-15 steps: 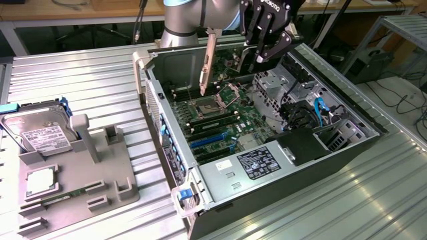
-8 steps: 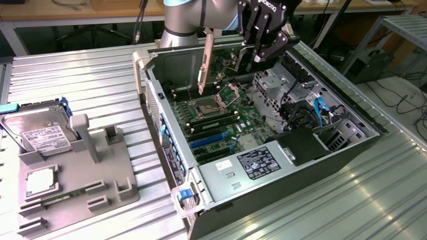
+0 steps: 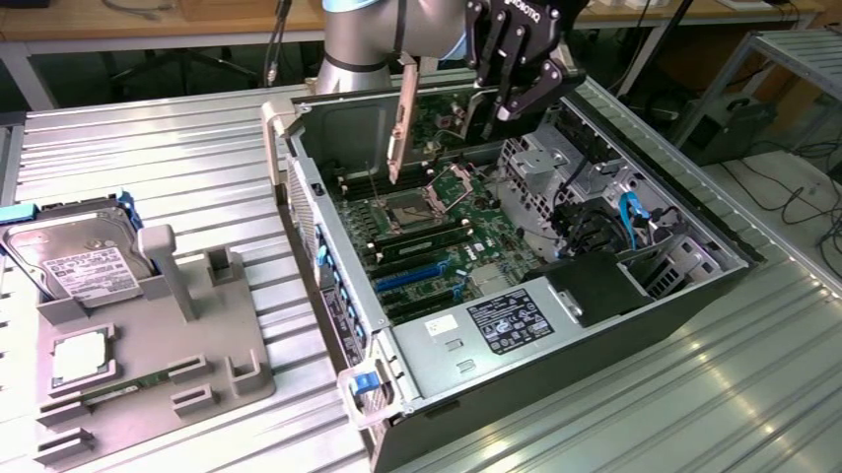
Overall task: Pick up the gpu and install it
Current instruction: 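Insert the gpu into the slot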
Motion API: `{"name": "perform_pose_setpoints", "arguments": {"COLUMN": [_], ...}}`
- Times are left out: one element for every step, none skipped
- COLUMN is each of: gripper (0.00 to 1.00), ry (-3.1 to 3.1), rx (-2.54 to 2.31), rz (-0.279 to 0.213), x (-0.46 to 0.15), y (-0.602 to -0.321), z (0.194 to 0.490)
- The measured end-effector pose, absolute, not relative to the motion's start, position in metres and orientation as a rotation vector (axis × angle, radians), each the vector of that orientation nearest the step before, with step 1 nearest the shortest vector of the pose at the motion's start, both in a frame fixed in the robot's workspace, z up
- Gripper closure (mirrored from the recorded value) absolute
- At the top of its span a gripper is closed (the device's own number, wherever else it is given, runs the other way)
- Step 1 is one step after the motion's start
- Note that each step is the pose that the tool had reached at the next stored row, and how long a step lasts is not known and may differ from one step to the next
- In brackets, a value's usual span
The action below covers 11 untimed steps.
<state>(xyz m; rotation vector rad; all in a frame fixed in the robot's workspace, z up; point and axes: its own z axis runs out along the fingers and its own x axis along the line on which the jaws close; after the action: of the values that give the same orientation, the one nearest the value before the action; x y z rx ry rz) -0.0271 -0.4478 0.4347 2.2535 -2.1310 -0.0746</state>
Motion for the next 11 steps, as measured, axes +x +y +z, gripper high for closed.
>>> {"name": "perform_pose_setpoints", "arguments": {"gripper": [0.73, 0.73, 0.73, 0.73, 0.73, 0.73, 0.73, 0.73, 0.73, 0.73, 0.73], "ry": [-2.131, -2.131, -2.131, -2.131, -2.131, -2.131, -2.131, -2.131, -2.131, -2.131, -2.132], "rx": [2.254, 2.254, 2.253, 2.253, 2.253, 2.253, 2.253, 2.253, 2.253, 2.253, 2.253], "rz": [-0.075, -0.075, -0.075, -0.075, -0.075, -0.075, -0.075, -0.075, -0.075, -0.075, -0.075], "x": [-0.0271, -0.0271, -0.0271, -0.0271, -0.0271, -0.0271, -0.0271, -0.0271, -0.0271, -0.0271, -0.027], "y": [-0.4476, -0.4474, -0.4472, -0.4471, -0.4469, -0.4466, -0.446, -0.4456, -0.4452, -0.4448, -0.4445], "z": [0.4344, 0.434, 0.4339, 0.4336, 0.4335, 0.4333, 0.433, 0.4327, 0.4325, 0.4322, 0.4319]}}
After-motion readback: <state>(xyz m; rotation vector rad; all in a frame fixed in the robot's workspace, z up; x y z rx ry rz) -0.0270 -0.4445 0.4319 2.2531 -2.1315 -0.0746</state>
